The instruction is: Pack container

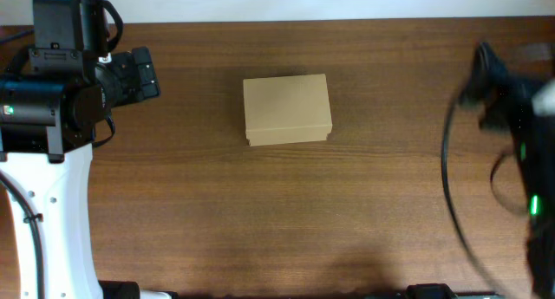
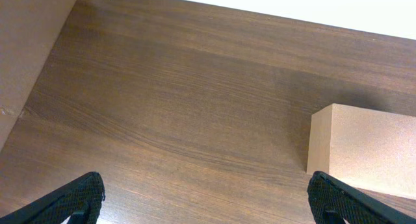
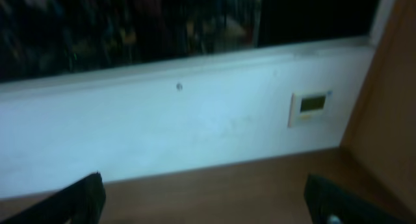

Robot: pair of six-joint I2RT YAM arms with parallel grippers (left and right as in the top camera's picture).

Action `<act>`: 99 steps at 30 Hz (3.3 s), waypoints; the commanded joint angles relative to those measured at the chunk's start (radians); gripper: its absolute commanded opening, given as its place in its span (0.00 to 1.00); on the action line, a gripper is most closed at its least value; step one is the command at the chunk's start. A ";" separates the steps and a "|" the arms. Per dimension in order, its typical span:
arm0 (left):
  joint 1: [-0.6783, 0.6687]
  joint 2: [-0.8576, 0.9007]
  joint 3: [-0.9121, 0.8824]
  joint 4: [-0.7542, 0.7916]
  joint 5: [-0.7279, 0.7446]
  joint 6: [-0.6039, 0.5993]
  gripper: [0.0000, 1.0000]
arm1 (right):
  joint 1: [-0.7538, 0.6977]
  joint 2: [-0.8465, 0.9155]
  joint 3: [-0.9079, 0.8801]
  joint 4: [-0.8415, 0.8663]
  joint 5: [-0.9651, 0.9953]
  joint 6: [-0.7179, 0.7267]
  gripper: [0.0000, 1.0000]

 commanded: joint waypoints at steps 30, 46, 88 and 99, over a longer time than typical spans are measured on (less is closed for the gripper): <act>0.002 -0.010 -0.003 0.000 -0.007 0.005 1.00 | -0.049 -0.956 -1.459 0.422 -0.085 0.278 0.99; 0.002 -0.010 -0.003 0.000 -0.007 0.005 1.00 | -0.048 -0.955 -1.459 0.422 -0.103 0.278 0.99; -0.022 -1.349 -1.770 1.281 -0.161 0.011 1.00 | -0.048 -0.955 -1.459 0.422 -0.103 0.278 0.99; -0.021 -1.502 -2.059 1.388 -0.165 0.011 1.00 | -0.048 -0.955 -1.459 0.422 -0.103 0.278 0.99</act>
